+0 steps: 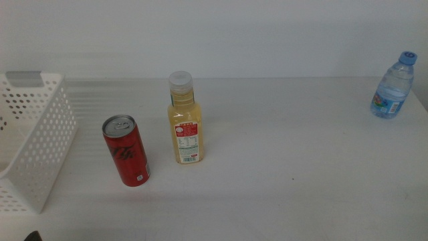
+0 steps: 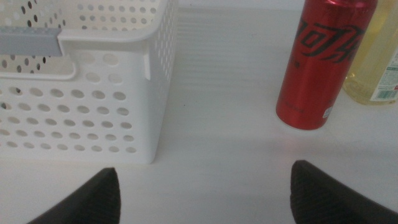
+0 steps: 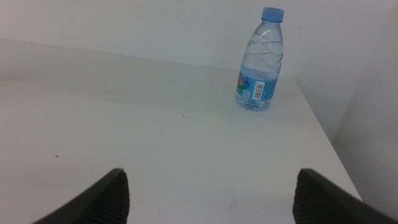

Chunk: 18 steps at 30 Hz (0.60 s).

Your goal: Use arms to grab the bottles and put them into the dustbin to the left of the table.

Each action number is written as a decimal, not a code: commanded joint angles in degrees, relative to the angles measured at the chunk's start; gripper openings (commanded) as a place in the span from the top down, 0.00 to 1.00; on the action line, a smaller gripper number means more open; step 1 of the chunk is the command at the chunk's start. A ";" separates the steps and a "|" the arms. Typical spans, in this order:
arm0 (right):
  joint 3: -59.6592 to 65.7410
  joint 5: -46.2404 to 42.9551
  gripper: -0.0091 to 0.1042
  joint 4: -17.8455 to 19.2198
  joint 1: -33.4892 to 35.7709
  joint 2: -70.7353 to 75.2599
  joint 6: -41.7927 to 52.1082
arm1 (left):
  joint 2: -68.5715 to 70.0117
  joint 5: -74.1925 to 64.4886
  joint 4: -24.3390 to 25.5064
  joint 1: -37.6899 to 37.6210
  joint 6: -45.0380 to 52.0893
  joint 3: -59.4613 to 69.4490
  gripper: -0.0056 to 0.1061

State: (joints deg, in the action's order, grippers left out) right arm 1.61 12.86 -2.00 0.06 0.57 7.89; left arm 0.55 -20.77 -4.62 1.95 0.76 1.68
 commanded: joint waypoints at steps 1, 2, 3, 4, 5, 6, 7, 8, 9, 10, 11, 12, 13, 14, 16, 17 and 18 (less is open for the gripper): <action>-0.40 -3.96 0.24 0.16 -0.31 1.57 0.51 | -2.01 5.19 -1.32 -0.47 -0.76 0.26 0.14; -0.40 -3.96 0.24 0.16 -0.31 1.57 0.51 | -2.90 6.77 -1.33 -0.97 -0.76 0.26 0.14; -0.40 -3.96 0.24 0.16 -0.31 1.57 0.51 | -3.64 8.68 -1.33 -1.47 -0.76 0.26 0.14; -0.40 -3.96 0.24 0.16 -0.31 1.57 0.51 | -4.79 10.69 -1.33 -2.11 -0.76 0.26 0.14; -0.40 -3.96 0.24 0.16 -0.31 1.57 0.51 | -6.24 12.42 -1.33 -2.92 -0.76 0.26 0.14; -0.40 -3.96 0.24 0.16 -0.31 1.57 0.51 | -7.56 13.48 -1.43 -3.68 -0.76 0.26 0.14; -0.40 -3.96 0.24 0.16 -0.31 1.57 0.51 | -9.52 14.83 -1.63 -4.82 -0.76 0.26 0.14; -0.40 -3.96 0.24 0.16 -0.31 1.57 0.51 | -11.79 16.38 -1.74 -6.04 -0.76 0.26 0.14; -0.40 -3.96 0.24 0.16 -0.31 1.57 0.51 | -13.71 17.82 -1.74 -7.33 -0.76 0.26 0.14; -0.40 -3.96 0.24 0.16 -0.31 1.57 0.51 | -16.31 19.90 -1.68 -8.73 -0.76 0.26 0.14; -0.40 -3.96 0.24 0.16 -0.31 1.57 0.51 | -18.98 22.39 -1.68 -10.19 -0.76 0.26 0.14; -0.40 -3.96 0.24 0.16 -0.31 1.57 0.51 | -21.66 25.09 -1.68 -11.45 -0.76 0.26 0.14; -0.40 -3.96 0.24 0.16 -0.31 1.57 0.51 | -24.29 28.01 -1.75 -13.15 -0.76 0.26 0.14; -0.40 -3.96 0.24 0.16 -0.31 1.57 0.51 | -26.92 31.27 -1.75 -14.91 -0.76 0.26 0.14; -0.40 -3.96 0.24 0.16 -0.31 1.57 0.51 | -31.53 37.33 -1.75 -18.05 -0.76 0.26 0.14; -0.40 -3.96 0.24 0.16 -0.31 1.57 0.51 | -34.11 40.53 -1.75 -19.64 -0.76 0.26 0.14; -0.40 -3.96 0.24 0.16 -0.31 1.57 0.51 | -36.28 43.03 -1.75 -21.06 -0.76 0.26 0.14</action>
State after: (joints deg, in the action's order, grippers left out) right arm 1.61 12.86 -2.00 0.06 0.57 7.89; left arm -32.57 12.94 -5.89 -17.19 0.76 1.73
